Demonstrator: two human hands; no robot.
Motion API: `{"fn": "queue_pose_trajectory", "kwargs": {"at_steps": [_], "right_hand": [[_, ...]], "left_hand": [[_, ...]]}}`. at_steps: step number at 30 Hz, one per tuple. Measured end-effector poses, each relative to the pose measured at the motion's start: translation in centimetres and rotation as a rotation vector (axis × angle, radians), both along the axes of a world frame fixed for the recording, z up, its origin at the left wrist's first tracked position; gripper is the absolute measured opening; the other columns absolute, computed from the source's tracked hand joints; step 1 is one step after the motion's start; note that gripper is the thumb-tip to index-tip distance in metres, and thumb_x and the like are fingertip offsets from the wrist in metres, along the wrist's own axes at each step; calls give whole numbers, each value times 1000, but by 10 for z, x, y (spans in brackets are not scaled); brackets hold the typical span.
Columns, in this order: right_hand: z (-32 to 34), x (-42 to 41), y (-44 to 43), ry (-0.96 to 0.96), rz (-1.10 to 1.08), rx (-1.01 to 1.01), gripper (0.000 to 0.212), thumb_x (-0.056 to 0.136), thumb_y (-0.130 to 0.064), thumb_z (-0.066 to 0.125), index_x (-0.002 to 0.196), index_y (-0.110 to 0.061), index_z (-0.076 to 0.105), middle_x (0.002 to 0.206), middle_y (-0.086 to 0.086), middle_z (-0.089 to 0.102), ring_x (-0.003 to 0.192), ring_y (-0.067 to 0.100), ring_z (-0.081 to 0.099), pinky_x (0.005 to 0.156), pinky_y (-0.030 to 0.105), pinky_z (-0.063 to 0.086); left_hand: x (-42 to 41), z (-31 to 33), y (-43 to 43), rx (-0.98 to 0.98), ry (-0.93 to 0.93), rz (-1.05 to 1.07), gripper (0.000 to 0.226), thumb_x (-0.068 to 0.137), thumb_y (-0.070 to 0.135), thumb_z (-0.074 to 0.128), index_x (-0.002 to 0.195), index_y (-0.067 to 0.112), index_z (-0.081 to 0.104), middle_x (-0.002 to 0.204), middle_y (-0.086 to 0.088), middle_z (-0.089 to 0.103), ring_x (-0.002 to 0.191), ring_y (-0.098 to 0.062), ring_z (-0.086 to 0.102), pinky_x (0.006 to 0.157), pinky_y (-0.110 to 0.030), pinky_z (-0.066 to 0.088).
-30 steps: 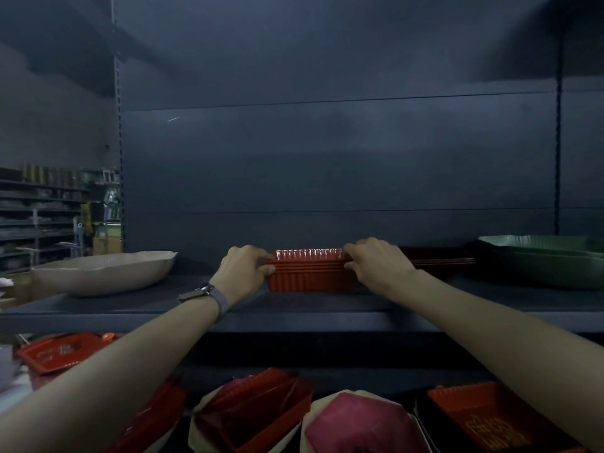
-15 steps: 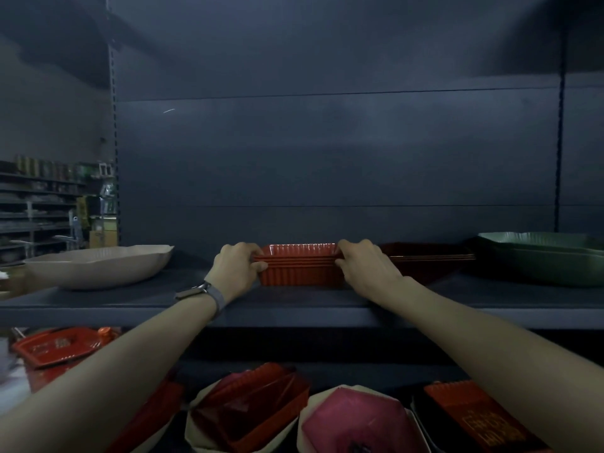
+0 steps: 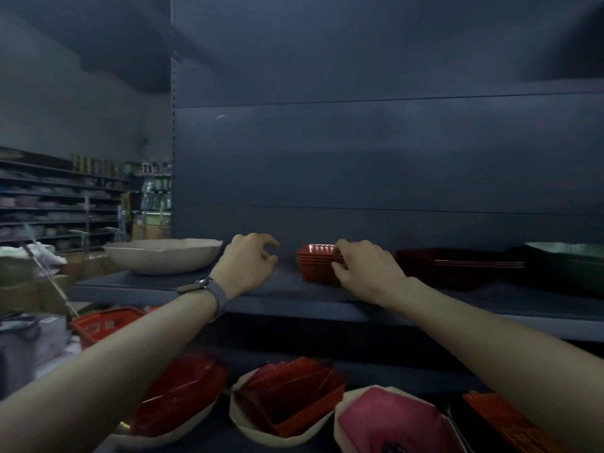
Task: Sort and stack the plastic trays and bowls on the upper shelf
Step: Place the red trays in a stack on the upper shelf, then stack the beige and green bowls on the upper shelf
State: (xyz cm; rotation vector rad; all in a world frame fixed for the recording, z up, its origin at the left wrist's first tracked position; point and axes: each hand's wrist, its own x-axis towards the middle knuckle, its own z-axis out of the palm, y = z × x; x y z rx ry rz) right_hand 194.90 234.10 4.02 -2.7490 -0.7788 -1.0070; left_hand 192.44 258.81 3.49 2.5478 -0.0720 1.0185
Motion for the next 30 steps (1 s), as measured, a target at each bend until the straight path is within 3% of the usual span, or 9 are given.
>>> {"fn": "queue_pose_trajectory", "kwargs": {"at_steps": [4,6,11,16,20,24,30], "right_hand": [[-2,-9,39,20,100,21,22,102,-36,53,105,-15,56,103,10,69,94,35,67,76,42,53],[-6,-12,57,26,139,19,23,100,-37,53,110,-18,60,106,7,71,98,34,67,81,43,55],[-17,-18,97,38,217,21,27,100,-37,54,120,-20,62,112,5,72,102,33,68,85,44,56],[-23,-14,132,38,260,16,26,103,-33,53,124,-20,63,120,5,71,105,30,68,85,44,57],[-23,-7,163,80,247,21,27,103,-35,54,126,-22,62,126,4,69,113,30,66,90,42,55],[-18,1,190,120,194,4,33,104,-39,53,130,-21,58,128,6,68,115,30,64,90,43,54],[-9,7,226,243,166,-20,54,103,-48,47,150,-24,39,132,13,64,117,36,63,88,45,52]], "left_hand": [[-24,-7,35,42,-27,55,30,92,23,67,121,25,75,90,4,80,109,-28,69,97,-36,52],[-34,-11,55,32,-34,82,29,90,22,69,117,25,76,85,6,75,104,-27,71,92,-35,53],[-64,-19,106,23,-95,181,24,86,16,68,106,24,80,94,-7,79,99,-33,72,89,-39,56],[-94,-18,146,70,-83,320,34,86,10,64,114,22,79,102,-13,80,106,-37,70,89,-39,54],[-106,-16,183,82,-2,431,49,85,27,60,133,32,66,107,-10,78,104,-40,70,84,-46,60],[-101,-14,206,119,116,506,60,92,35,59,150,33,46,122,-20,70,110,-44,67,85,-46,59],[-78,-18,237,100,315,532,70,100,49,51,161,36,20,131,-19,66,115,-40,66,91,-46,55]]}}
